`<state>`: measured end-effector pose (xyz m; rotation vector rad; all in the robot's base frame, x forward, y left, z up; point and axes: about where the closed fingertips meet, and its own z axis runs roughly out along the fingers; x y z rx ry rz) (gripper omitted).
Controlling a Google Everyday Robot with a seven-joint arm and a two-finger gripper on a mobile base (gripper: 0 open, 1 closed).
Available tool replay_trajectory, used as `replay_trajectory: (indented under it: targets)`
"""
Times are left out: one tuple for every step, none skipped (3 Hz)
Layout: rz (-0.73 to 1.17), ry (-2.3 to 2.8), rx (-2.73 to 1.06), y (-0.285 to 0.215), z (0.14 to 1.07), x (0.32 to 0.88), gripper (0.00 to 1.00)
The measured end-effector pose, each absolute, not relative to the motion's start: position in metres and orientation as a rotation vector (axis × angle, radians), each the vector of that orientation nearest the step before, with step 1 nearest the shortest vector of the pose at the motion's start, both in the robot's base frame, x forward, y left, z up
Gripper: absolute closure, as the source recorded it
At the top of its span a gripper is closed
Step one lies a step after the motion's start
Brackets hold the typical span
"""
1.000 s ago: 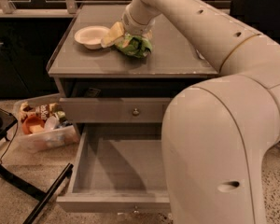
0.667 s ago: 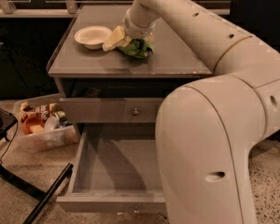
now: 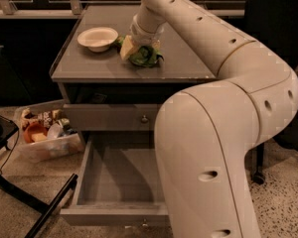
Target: Place green rice chip bag into middle drawer
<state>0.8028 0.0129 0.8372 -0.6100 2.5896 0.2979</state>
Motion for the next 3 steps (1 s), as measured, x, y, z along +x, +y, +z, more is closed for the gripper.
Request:
replay_trajectory:
  targets:
    - [0.291, 2.594, -0.612, 0.011, 0.839, 0.802, 0.65]
    - [0.249, 2.595, -0.604, -0.001, 0.844, 0.798, 0.89]
    - [0.200, 2.596, -0.558, -0.022, 0.853, 0.788, 1.00]
